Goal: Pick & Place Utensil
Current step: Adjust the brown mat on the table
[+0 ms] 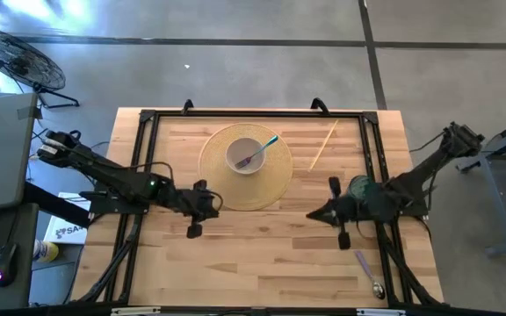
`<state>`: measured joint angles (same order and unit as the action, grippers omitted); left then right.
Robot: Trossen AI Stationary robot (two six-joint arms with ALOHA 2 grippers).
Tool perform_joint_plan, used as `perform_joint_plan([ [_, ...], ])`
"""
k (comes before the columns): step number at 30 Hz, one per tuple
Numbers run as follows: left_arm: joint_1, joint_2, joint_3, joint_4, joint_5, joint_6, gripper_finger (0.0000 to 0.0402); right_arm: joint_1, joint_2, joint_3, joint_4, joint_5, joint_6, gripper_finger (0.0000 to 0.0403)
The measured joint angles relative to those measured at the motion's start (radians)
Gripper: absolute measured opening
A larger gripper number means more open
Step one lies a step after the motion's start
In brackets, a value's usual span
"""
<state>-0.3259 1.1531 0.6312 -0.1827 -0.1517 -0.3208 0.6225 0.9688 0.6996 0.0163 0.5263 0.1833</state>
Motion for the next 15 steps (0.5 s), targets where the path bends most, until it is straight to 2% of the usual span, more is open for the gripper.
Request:
perform_joint_plan([
  [6, -0.015, 0.073, -0.001, -0.079, -0.085, -0.112, 0.0032, 0.046, 0.118, 0.059, 0.002, 0.030, 0.010, 0.0001],
  [9, -0.002, 0.126, 0.001, -0.075, -0.169, -0.159, 0.0032, 0.049, 0.154, 0.063, 0.004, 0.053, 0.027, 0.0001],
  [15, 0.069, 0.213, 0.000, -0.080, -0.187, -0.215, 0.0032, 0.045, 0.198, 0.064, 0.011, 0.066, 0.074, 0.0002],
])
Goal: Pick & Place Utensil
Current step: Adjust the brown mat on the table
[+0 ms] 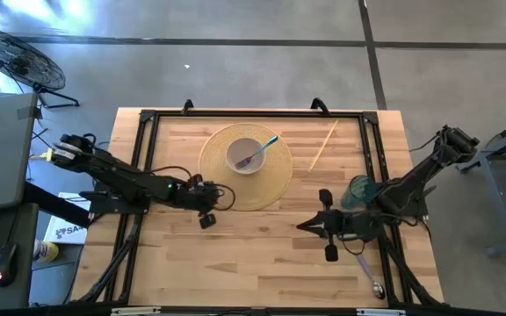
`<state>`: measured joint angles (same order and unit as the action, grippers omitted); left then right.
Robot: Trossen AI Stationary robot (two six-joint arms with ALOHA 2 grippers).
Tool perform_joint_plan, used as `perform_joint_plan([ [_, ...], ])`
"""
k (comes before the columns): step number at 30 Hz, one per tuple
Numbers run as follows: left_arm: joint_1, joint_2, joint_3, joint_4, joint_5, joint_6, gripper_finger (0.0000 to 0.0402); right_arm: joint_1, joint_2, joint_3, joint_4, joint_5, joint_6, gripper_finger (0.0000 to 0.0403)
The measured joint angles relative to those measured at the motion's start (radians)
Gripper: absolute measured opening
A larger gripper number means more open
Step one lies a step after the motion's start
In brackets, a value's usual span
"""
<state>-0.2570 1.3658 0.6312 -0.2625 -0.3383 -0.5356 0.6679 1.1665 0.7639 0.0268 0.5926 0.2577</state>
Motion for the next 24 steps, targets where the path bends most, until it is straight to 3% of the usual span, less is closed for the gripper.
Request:
perform_joint_plan([
  [11, 0.049, 0.162, 0.001, 0.083, -0.058, -0.002, 0.0032, 0.027, 0.006, 0.000, 0.073, 0.003, 0.017, 0.0001],
  [24, 0.089, 0.191, 0.001, 0.166, -0.085, 0.020, 0.0032, 0.026, 0.006, 0.001, 0.098, 0.005, -0.004, 0.0001],
])
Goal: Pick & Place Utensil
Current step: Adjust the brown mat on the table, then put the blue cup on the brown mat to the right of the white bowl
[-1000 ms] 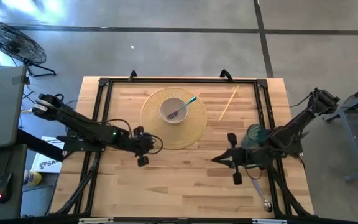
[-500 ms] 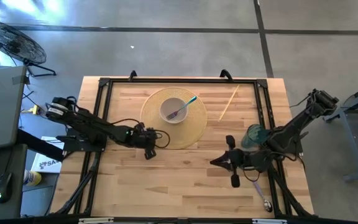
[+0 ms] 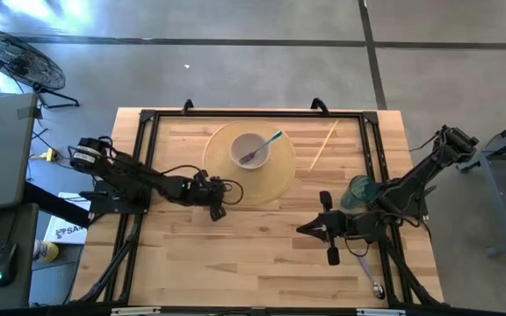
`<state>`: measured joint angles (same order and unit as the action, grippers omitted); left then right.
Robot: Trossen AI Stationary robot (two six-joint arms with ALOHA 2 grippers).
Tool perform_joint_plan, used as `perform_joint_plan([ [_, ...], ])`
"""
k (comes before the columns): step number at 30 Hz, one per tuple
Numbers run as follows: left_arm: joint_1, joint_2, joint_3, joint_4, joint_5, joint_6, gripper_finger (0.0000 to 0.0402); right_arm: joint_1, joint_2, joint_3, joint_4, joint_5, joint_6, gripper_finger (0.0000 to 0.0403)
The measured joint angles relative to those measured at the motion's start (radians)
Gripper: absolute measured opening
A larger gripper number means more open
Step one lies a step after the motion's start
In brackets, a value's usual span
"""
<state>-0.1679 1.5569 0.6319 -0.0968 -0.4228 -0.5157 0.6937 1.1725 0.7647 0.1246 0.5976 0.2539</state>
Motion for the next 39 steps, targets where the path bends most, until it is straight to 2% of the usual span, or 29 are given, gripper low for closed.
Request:
perform_joint_plan([
  [7, 0.041, 0.061, 0.003, 0.131, 0.019, 0.058, 0.0032, 0.000, 0.000, 0.000, 0.000, 0.041, 0.000, 0.0004],
  [13, 0.044, 0.057, 0.002, 0.128, -0.003, 0.068, 0.0032, 0.000, 0.000, 0.000, -0.018, 0.069, 0.008, 0.0002],
  [20, 0.044, 0.056, 0.023, 0.108, 0.003, 0.076, 0.0032, -0.001, 0.000, 0.000, -0.160, 0.215, 0.087, 0.0007],
  [22, 0.044, 0.048, 0.038, 0.105, 0.037, 0.080, 0.0032, -0.010, -0.002, 0.000, -0.212, 0.220, 0.112, 0.0017],
  [25, 0.044, 0.022, 0.071, 0.082, 0.076, 0.103, 0.0032, -0.028, -0.009, 0.026, -0.344, 0.176, 0.162, 0.0053],
  [28, 0.044, -0.020, 0.102, 0.000, 0.071, 0.121, 0.0032, -0.048, -0.011, 0.112, -0.582, 0.089, 0.247, 0.0103],
  [34, 0.044, -0.118, 0.121, -0.115, -0.008, 0.121, 0.0032, -0.076, -0.011, 0.294, -1.077, -0.074, 0.496, 0.0208],
  [39, 0.044, -0.143, 0.121, -0.108, -0.018, 0.115, 0.0032, -0.079, -0.012, 0.342, -1.279, -0.247, 0.684, 0.0284],
])
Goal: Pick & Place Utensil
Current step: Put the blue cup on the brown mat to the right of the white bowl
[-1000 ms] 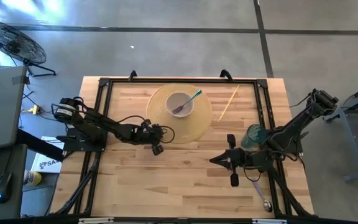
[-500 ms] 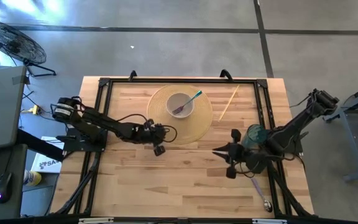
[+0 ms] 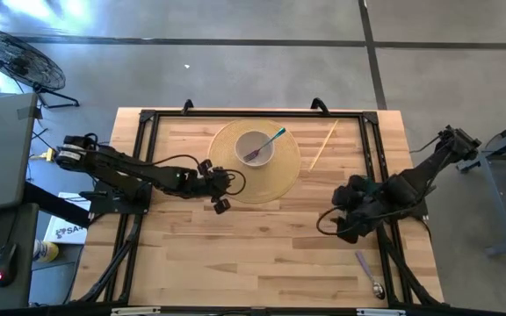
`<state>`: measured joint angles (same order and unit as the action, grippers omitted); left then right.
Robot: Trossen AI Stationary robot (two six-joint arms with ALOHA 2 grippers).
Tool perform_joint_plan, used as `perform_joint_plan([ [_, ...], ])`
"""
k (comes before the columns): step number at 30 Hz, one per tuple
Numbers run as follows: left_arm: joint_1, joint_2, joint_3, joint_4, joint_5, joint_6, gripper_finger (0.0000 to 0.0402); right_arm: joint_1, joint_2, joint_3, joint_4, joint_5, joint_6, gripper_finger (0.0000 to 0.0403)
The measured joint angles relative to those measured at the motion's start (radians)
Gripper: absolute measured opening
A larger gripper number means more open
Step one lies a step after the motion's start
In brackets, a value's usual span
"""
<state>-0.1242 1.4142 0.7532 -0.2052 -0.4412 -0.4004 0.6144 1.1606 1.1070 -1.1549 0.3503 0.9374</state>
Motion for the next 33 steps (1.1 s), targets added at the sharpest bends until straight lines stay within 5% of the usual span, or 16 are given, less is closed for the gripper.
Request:
perform_joint_plan([
  [5, 0.000, 0.012, 0.000, 0.020, 0.000, -0.010, 0.0032, 0.000, 0.000, -0.055, -0.034, -0.227, 0.142, 0.0326],
  [14, -0.051, 0.011, 0.000, 0.030, -0.056, -0.050, 0.0032, 0.042, 0.000, -0.218, -0.030, -0.518, 0.592, 0.0332],
  [20, -0.081, 0.010, 0.000, 0.029, -0.067, -0.051, 0.0032, 0.058, 0.001, -0.274, -0.068, -0.461, 0.737, 0.0332],
  [33, -0.088, 0.010, 0.000, 0.023, -0.065, -0.080, 0.0032, -0.004, 0.001, -0.286, -0.135, -0.125, 0.843, 0.0332],
])
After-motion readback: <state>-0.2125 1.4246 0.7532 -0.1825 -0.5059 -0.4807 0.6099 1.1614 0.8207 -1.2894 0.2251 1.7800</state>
